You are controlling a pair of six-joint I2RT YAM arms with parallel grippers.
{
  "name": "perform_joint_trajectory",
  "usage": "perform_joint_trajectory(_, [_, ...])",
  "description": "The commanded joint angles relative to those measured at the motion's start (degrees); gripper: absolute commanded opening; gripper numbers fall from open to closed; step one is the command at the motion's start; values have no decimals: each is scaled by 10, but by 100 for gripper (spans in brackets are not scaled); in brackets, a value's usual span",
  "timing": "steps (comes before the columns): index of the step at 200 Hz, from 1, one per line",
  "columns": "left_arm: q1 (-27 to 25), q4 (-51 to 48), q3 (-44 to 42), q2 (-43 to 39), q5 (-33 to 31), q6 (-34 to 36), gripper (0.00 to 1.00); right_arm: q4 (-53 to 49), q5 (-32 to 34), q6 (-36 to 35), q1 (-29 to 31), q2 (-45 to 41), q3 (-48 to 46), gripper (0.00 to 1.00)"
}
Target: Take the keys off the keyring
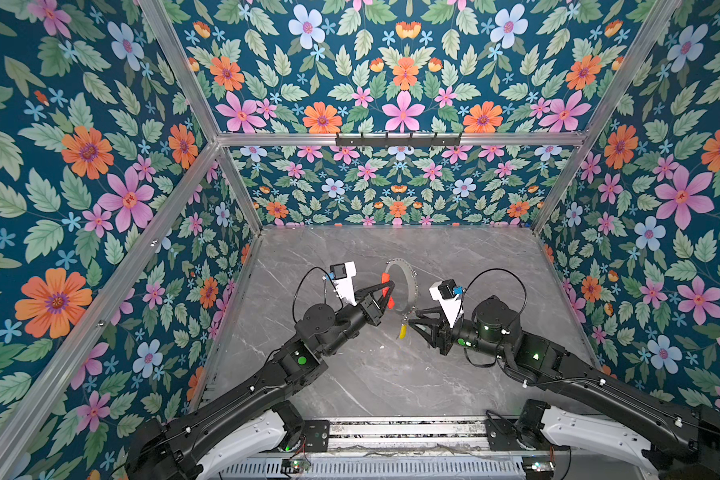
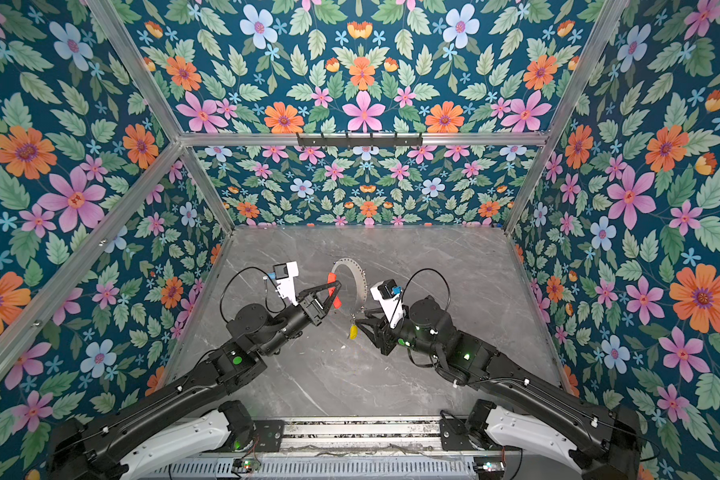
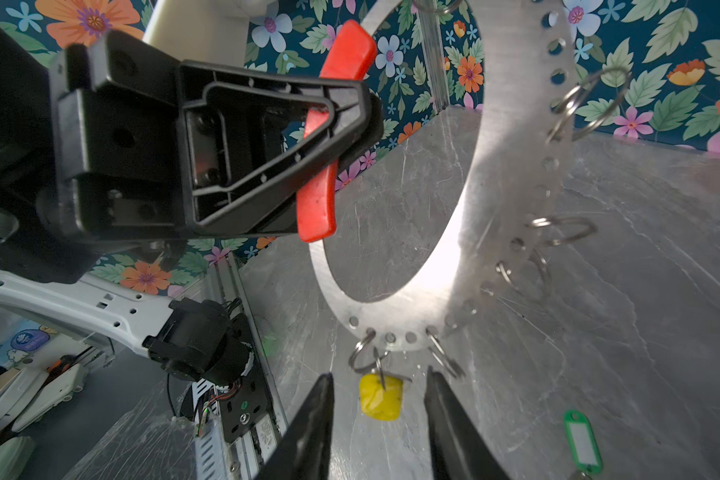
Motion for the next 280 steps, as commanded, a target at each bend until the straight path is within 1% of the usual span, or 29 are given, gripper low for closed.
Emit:
perform_joint_trajectory(1, [-1,20,4,-1,-10,-7,0,25,-3,-5,1,3,5,36])
perform_joint_trajectory(10, [-1,20,3,-1,-11,-6,0,29,-4,-5,1,2,4,34])
perform_joint_trajectory(26, [-1,17,1,-2,-17,-8,0,41,-7,-2,2,1,-1,34])
perform_joint_trajectory(104, [-2,16,1,-3,-20,-9,0,29,-7,-4,5,27,18,35])
perform_joint_trajectory(114, [-2,16,1,-3,-20,-9,0,26,-6,-5,7,31,20,36])
perform_joint_trajectory(125, [-3,16,2,-2,-20,-9,0,21,0,-7,9,36,26,38])
perform_joint_trajectory(141, [-3,16,1,-2,-20,-9,0,9,17,-10,13,41,32,38])
perform_joint_trajectory(225, [-4,15,-1,-8,-22,-9,0,-14,40,-12,17,57,40,17])
perform_joint_trajectory(252, [-5,15,-1,-9,-22,-8,0,-14,36,-13,17,59,39,14])
perform_joint_trajectory(262, [-5,15,-1,-9,-22,-8,0,-13,32,-13,16,60,39,14])
perform_joint_trajectory(280, [-5,15,0,-8,-23,-7,0,-15,28,-13,17,65,42,17])
